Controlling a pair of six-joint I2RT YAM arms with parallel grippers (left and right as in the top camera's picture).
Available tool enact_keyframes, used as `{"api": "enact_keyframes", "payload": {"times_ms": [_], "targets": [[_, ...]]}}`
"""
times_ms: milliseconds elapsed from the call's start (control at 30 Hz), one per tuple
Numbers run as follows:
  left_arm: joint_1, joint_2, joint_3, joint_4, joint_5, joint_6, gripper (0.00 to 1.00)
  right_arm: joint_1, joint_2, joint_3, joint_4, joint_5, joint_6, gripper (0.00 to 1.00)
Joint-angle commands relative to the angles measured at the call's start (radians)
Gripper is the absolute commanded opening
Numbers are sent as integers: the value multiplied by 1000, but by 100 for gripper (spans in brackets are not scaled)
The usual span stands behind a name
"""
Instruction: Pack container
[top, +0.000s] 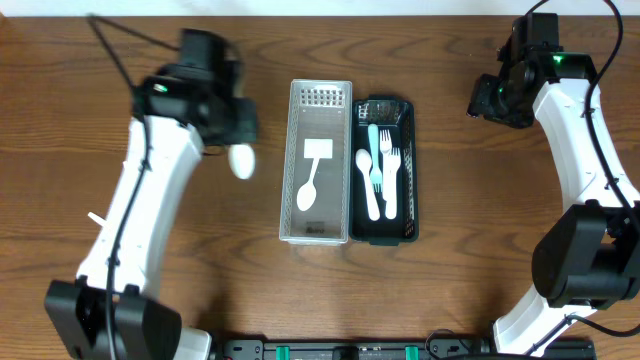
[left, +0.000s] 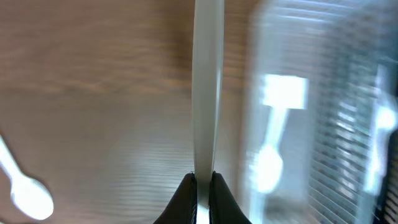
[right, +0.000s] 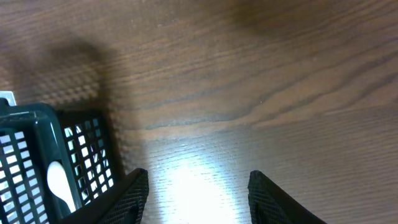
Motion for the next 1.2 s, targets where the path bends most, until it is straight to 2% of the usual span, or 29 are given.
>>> {"api": "enact_keyframes", "payload": {"times_ms": [0,167,367,433,467,533,567,600,633,733,833,900,1000,1167], "targets": [[-98,29,-13,-7,-2,-5,6,-3,-8,-2,-7,-3,-12,55],[-206,90,-20,12,-2,-5,6,-3,-8,-2,-23,-3,-13,55],[-249,185,-21,17,-2,-4,7,-3,-8,-2,-31,-3,-13,55],[-249,208,-21,20,-2,-5,17,-3,-8,-2,-31,-3,-13,55],[-249,212,-21,20,-2,-4,17,-3,-8,-2,-31,-3,-13,55],[-249,215,-21,22,-2,-4,36,-3,-8,-2,-32,-3,-13,55],[-249,214,-20,26,-2,-4,50,-3,-8,-2,-33,-3,-13,55],[-249,211,-20,29,-3,-3,57,-3,-8,-2,-34,-3,-13,55],[-248,206,-18,29,-5,2,61,-4,-8,-2,-34,-3,-13,55],[-245,174,-3,21,-50,3,63,-4,-8,-2,-34,-1,-13,56],[-230,110,0,21,-147,2,66,-4,-8,-2,-37,32,-13,56],[-197,50,0,21,-218,-5,72,-4,-8,-3,-47,54,-13,56],[-96,-37,0,13,-245,-13,80,-4,-8,-3,-60,57,-21,56],[192,-98,0,-18,-243,-91,90,-4,-8,-3,-65,57,-25,57]]}}
